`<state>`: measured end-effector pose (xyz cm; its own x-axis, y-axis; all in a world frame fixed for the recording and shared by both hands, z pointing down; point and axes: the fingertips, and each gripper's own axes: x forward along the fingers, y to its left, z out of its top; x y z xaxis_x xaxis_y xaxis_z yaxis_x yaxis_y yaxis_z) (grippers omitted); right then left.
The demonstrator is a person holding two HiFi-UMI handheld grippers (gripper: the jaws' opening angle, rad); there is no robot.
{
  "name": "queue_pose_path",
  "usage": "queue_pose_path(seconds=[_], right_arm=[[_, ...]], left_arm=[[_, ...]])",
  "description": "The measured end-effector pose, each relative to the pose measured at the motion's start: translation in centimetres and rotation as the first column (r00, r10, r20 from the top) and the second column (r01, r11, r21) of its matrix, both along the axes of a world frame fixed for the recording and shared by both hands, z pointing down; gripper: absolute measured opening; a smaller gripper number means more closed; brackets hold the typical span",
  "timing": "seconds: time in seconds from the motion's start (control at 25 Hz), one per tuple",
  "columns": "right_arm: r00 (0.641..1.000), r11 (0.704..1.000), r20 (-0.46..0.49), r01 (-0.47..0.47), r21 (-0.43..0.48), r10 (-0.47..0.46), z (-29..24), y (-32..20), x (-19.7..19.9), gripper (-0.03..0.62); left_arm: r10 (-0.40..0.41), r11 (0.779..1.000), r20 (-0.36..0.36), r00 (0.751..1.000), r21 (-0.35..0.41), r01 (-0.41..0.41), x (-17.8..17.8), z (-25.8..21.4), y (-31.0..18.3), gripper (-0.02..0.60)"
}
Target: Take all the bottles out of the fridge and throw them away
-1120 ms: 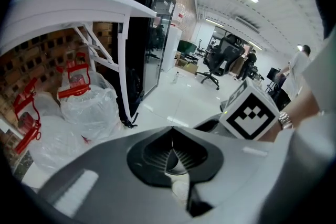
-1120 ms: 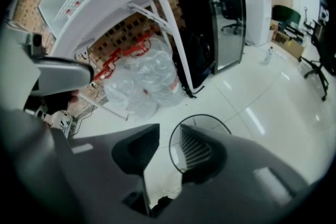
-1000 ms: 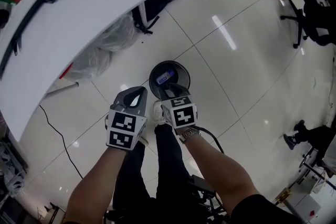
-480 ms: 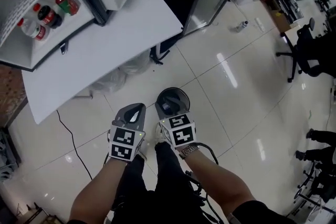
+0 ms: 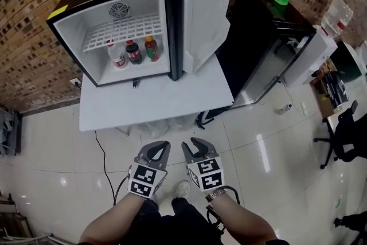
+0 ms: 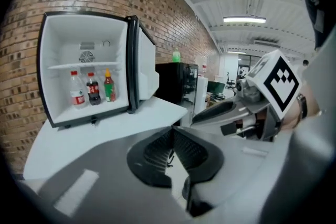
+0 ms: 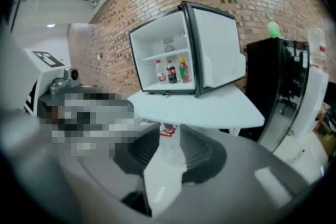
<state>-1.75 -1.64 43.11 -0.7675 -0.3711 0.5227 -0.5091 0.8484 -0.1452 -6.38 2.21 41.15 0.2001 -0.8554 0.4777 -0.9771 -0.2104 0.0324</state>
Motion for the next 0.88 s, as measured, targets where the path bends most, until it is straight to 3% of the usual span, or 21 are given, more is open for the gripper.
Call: queue_pose_path(seconds=[0.16, 0.44, 0.6, 0.88], right_arm=[[0.995, 0.993, 0.026, 0.089, 0.078, -0.091, -4.0, 0.0, -3.4, 0.12], [0.972, 0.961, 0.038, 0.221, 0.169, -0.23, -8.3, 1.7, -10.1, 0.134], [0.963, 0.948, 0.034, 0.255, 0.191, -0.266, -9.7, 2.1, -13.9, 0.139], [0.968, 0.948, 0.02, 0.242, 0.205, -0.252, -11.0, 0.3, -20.4, 0.193]], left_arm=[[-0.112, 0.991, 0.015, 0.994, 0.072, 0.11, -3.6, -3.5, 0.9, 0.005], [-0.275, 0.95, 0.0, 0.961, 0.155, 0.272, -10.5, -7.6, 3.0, 0.005], [-0.297, 0.94, -0.005, 0.955, 0.173, 0.293, -13.2, -8.8, 3.3, 0.005], [-0.295, 0.937, -0.012, 0.955, 0.19, 0.292, -18.3, -9.9, 1.9, 0.005]])
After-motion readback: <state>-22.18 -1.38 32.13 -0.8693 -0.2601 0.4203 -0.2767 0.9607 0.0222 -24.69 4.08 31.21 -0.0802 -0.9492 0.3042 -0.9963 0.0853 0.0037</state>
